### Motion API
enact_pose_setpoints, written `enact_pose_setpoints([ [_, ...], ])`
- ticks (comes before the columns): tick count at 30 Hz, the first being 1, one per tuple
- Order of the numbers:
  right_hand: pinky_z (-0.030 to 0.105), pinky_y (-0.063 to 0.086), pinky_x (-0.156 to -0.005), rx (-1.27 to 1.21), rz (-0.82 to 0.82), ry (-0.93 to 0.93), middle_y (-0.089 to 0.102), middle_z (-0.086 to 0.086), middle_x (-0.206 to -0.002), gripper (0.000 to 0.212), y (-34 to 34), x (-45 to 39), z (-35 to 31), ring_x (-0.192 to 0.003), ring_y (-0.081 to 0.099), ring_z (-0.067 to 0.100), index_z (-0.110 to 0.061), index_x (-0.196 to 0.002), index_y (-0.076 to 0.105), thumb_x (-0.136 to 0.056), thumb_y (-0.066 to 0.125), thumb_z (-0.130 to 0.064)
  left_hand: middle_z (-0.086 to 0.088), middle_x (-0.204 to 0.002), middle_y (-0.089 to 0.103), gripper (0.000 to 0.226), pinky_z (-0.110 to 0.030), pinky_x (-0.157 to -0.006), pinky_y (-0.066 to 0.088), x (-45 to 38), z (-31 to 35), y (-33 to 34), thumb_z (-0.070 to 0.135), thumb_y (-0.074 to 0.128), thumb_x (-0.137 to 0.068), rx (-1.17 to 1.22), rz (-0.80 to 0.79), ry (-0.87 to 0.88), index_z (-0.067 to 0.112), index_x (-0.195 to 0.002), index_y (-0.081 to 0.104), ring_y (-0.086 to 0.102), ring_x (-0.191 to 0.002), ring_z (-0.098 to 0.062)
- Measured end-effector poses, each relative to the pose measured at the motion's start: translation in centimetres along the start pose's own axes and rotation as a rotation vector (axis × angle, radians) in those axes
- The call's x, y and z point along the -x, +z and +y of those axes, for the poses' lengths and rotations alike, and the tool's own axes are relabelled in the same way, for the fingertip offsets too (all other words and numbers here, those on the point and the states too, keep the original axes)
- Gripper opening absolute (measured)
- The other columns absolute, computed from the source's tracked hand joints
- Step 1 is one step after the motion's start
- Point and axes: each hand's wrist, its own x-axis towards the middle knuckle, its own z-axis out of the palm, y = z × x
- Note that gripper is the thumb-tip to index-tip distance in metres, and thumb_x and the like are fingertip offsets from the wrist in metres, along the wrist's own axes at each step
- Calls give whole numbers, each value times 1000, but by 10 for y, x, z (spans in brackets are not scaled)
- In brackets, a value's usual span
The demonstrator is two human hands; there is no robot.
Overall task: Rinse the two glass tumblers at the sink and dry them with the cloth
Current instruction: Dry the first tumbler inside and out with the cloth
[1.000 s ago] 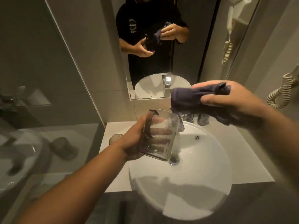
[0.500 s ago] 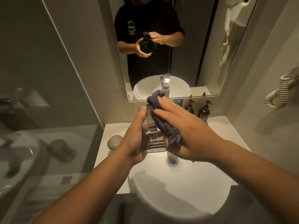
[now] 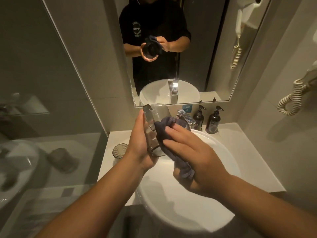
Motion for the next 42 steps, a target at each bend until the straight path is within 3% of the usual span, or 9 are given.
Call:
enact_pose_setpoints([
  [4,43,29,-116,-11,10,58,35,15,-151,64,5,-6,-4,-145,25,27,-4,-140,42,-83,64,-25,-14,-125,69,78,-42,-98,52,-2,-2,7,73,30,-95,51,-80,8,12,-131,63,65,-118,-29],
  [9,35,21,-119,-214,-47,329,10,-8,-161,77,3,-22,2,-148,10,8,-27,-151,16,-88,46,-60,-15,-139,62,73,-54,-116,38,-5,0,1,70,33,-96,35,-125,48,18,-139,59,59,-129,-35],
  [14,42,38,-111,-692,86,637,43,-5,-149,73,7,-28,16,-135,41,7,-27,-149,28,-84,50,-52,-22,-146,54,78,-56,-118,34,5,-3,1,69,41,-94,77,-188,-17,11,-145,51,50,-137,-40],
  [19,48,35,-112,-629,148,650,36,-6,-153,74,16,-31,17,-141,34,13,-30,-150,26,-85,50,-55,-15,-134,66,73,-51,-105,50,5,5,4,69,33,-97,-51,-40,14,16,-140,57,64,-122,-33],
  [23,41,29,-117,-327,123,619,24,-5,-159,76,19,-32,18,-146,22,11,-24,-152,21,-87,46,-56,-9,-113,75,60,-35,-71,61,2,6,5,61,30,-102,-324,237,161,19,-128,63,76,-90,-22],
  [28,35,29,-115,-210,134,555,20,-3,-160,78,17,-35,23,-146,21,13,-22,-152,19,-87,48,-54,0,-126,72,94,-46,-108,41,13,13,12,84,24,-74,-222,46,103,26,-139,59,61,-125,-22],
  [32,42,28,-117,-147,60,428,15,1,-161,85,10,-34,23,-148,16,17,-16,-151,20,-86,44,-65,0,-124,71,81,-46,-101,49,9,9,15,80,53,-79,-230,28,150,28,-141,54,69,-113,-23],
  [36,48,24,-118,4,-23,162,26,15,-156,84,7,-22,8,-148,14,28,-2,-144,36,-88,40,-65,-14,-98,77,57,-37,-82,59,5,6,15,52,35,-101,-75,33,118,16,-99,79,76,-94,-26],
  [42,48,25,-117,27,33,47,36,20,-150,62,10,-16,-1,-146,22,32,0,-136,49,-95,41,-46,-21,-127,63,71,-45,-103,49,-2,10,12,59,42,-90,47,11,49,4,-131,64,61,-122,-33],
])
